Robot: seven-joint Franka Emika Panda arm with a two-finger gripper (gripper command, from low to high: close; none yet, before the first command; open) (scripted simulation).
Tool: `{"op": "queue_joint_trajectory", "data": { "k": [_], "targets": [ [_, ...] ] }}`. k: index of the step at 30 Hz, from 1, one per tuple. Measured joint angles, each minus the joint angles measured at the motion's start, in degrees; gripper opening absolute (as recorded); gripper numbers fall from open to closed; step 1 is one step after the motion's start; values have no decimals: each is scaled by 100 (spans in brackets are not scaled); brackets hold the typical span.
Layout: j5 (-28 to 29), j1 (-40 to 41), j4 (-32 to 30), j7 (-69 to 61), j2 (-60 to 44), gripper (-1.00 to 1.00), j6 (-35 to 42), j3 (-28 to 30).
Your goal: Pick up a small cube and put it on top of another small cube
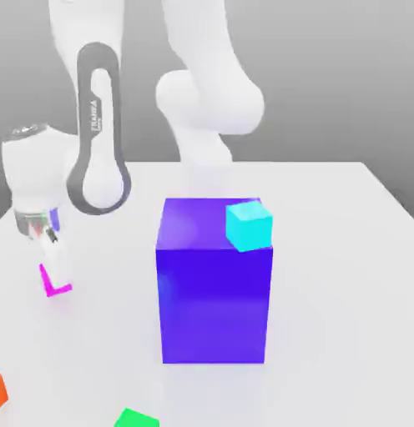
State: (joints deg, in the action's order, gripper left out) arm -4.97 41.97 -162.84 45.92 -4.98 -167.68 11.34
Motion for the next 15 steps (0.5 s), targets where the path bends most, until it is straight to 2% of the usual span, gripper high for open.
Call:
{"op": "queue_joint_trajectory", "data": {
  "k": [3,15],
  "targets": [
    [350,-294,209,507,229,-100,435,-100],
    [575,-2182,2637,2924,-740,-100,1895,-1247]
  ]
}}
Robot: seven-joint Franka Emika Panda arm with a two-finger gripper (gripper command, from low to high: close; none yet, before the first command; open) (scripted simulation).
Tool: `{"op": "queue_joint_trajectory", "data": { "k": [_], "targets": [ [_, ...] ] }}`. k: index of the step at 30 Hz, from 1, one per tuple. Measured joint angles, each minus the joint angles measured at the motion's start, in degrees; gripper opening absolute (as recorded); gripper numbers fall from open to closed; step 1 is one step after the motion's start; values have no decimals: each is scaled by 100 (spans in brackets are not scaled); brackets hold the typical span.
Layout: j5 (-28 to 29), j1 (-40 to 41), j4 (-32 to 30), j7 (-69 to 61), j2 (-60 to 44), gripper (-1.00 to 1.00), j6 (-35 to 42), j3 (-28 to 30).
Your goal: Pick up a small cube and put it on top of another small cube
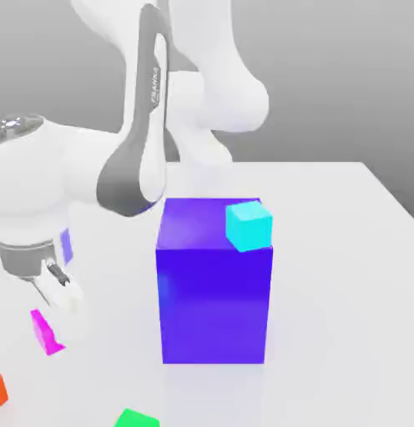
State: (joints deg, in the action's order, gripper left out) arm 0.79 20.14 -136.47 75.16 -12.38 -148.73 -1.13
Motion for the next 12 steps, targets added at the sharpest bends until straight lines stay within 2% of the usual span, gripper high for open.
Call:
{"op": "queue_joint_trajectory", "data": {
  "k": [3,6,7,12],
  "targets": [
    [84,-473,566,586,-284,-100,271,-238],
    [163,-620,725,765,-825,-100,-115,-244],
    [188,-644,745,791,-1013,100,-282,-229],
    [188,-644,745,791,-1013,100,-282,-229]
  ]
}}
